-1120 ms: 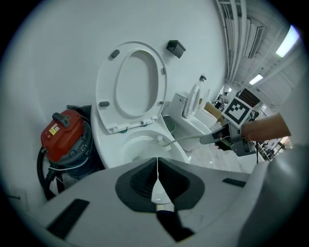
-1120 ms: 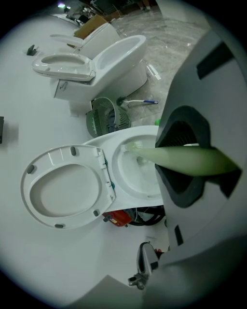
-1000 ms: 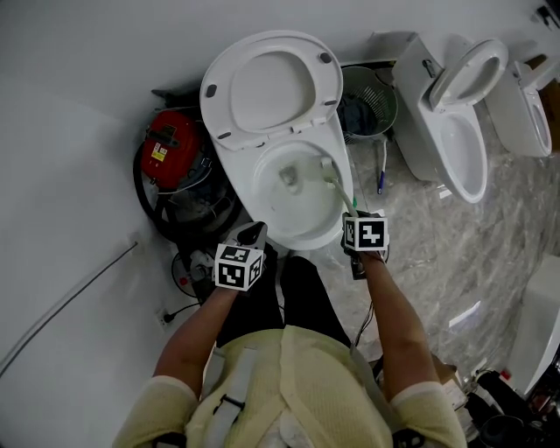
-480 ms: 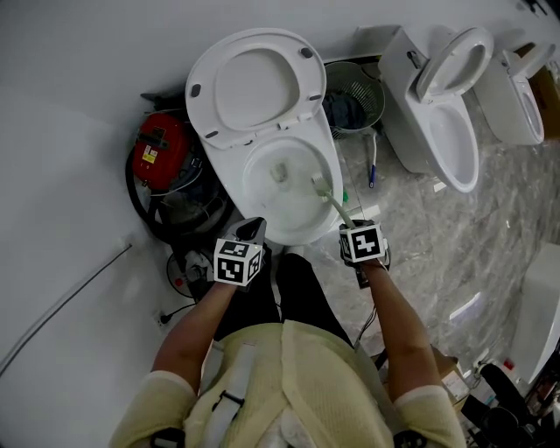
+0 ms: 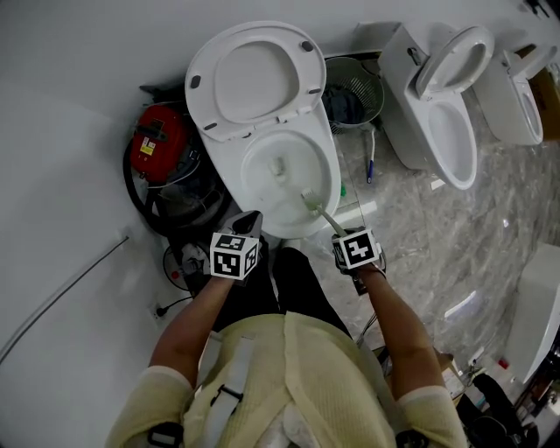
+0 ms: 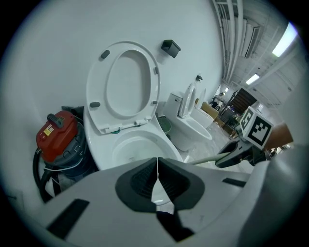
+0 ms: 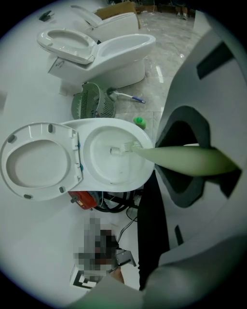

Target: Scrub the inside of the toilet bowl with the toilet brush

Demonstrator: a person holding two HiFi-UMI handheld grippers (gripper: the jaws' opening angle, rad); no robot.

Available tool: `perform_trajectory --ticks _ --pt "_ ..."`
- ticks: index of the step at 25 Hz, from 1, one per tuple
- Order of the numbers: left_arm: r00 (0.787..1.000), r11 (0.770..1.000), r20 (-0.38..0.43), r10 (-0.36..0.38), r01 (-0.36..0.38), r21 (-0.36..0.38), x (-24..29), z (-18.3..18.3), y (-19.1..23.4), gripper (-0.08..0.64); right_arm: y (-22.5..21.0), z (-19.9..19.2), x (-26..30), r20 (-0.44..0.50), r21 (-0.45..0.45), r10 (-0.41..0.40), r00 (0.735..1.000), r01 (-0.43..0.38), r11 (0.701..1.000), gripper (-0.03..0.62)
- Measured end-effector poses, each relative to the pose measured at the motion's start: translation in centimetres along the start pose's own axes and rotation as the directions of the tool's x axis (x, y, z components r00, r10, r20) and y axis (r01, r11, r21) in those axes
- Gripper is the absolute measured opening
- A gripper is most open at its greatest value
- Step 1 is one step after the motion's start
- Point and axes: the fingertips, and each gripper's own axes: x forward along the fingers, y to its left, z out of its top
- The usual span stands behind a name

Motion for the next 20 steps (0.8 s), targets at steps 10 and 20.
perform_trajectory --ticks 10,20 --pt "0.998 0.997 0.002 0.059 -0.058 -0.048 -1.7 -1.1 1.8 0.015 4.2 -1.5 1.1 -0.065 0.024 0.091 0.994 -0.09 0.996 0.106" --pt "0.994 0.991 0.011 0.111 -0.11 -0.07 -3.8 -2.0 3.2 0.015 7.7 0.8 2.4 -0.018 0.075 0.163 0.986 -0.161 0.984 0.106"
